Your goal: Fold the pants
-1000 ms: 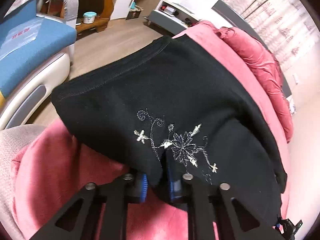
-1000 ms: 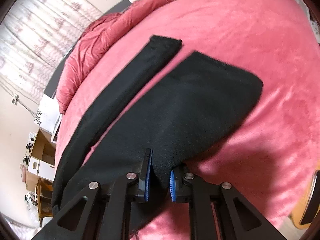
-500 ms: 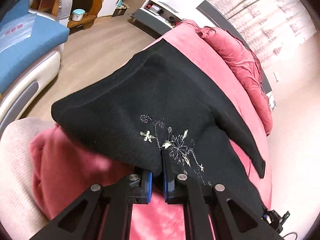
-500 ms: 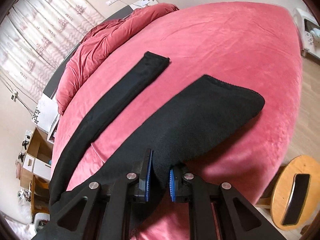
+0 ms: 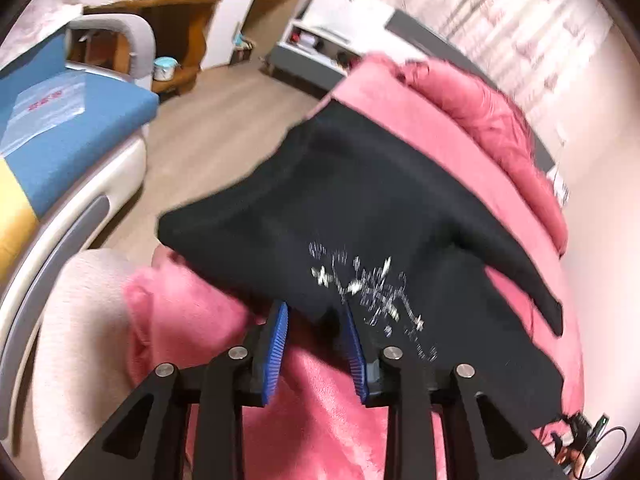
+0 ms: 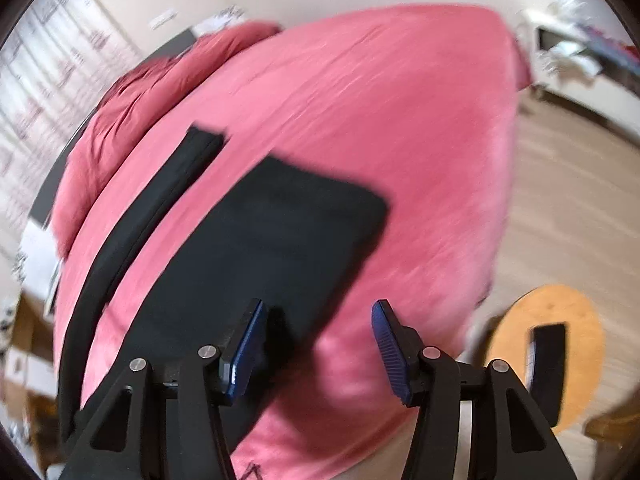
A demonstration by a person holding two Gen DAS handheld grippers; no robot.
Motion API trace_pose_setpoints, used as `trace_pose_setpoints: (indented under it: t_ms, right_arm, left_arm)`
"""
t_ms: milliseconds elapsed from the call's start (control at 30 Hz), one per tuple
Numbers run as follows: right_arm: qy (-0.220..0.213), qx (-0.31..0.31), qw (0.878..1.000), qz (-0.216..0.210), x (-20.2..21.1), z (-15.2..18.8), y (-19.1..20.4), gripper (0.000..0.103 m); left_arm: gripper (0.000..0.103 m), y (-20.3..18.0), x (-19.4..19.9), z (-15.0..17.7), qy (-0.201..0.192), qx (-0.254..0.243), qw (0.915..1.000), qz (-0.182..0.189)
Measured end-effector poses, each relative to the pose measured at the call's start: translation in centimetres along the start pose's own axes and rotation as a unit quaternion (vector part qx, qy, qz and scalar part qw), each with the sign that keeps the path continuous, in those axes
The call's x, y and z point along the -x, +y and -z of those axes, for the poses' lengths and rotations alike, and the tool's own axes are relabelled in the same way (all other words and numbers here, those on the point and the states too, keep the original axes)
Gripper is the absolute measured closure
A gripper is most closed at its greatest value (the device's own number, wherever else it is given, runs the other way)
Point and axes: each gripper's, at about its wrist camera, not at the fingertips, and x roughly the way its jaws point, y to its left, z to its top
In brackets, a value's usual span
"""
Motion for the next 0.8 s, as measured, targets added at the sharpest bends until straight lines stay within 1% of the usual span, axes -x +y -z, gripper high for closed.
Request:
trace_pose_setpoints:
  t_ms: [67,100,133,167,233,367,400,467,533,633,700,800]
  right_arm:
    - [-0.019,0.011,1.000,0.008,0.6,-0.7,0.2,0.047]
    - [-0.027,0.018,0.999,0.006,0.8,-1.0,0.7,0.047]
    - [-0.030,0.024,0.999,-0.001,0.9,-1.3,1.3,0.047]
    - [-0.029,0.030,0.999,-0.009,0.7,-1.7,2.0,0.047]
    - [-0.020,0.043,0.998,-0.032,-0.3,-2.4,3.7,0.047]
    - [0.009,0.044,0.995,-0.086,-3.4,-4.0,7.6,0.047]
    - [0.017,0.050,0.994,-0.094,-4.1,-4.1,8.5,0.047]
    - [0.033,0.065,0.992,-0.106,-6.0,-4.6,10.9,0.047]
    - [0.047,0.070,0.989,-0.118,-7.7,-5.2,12.9,0.047]
    - [0.058,0.075,0.988,-0.118,-10.1,-6.5,15.3,0.047]
    - [0.067,0.074,0.988,-0.115,-11.3,-7.2,16.0,0.047]
    - [0.074,0.056,0.990,-0.105,-13.8,-8.9,17.4,0.047]
  left_arm:
    - [0.069,-0.1,0.3,-0.7,-0.005,0.009,0.9999,0.010]
    - [0.066,-0.5,0.2,-1.0,-0.003,0.014,0.9998,0.017]
    - [0.061,-1.0,-0.1,-1.5,0.003,0.017,0.9996,0.024]
    - [0.059,-1.6,-0.6,-1.8,0.009,0.020,0.9992,0.034]
    - [0.052,-3.3,-2.0,-2.7,0.028,0.027,0.9971,0.065]
    - [0.052,-8.0,-5.7,-3.9,0.076,0.017,0.9901,0.117]
    - [0.052,-9.4,-6.6,-4.2,0.084,0.010,0.9876,0.132]
    - [0.052,-12.1,-8.2,-4.8,0.095,-0.004,0.9851,0.143]
    - [0.052,-15.1,-9.9,-5.4,0.104,-0.024,0.9807,0.164]
    - [0.052,-18.9,-12.2,-5.8,0.111,-0.042,0.9776,0.174]
    - [0.052,-20.7,-13.8,-6.3,0.117,-0.050,0.9782,0.164]
    - [0.052,-22.4,-16.2,-6.7,0.129,-0.059,0.9771,0.159]
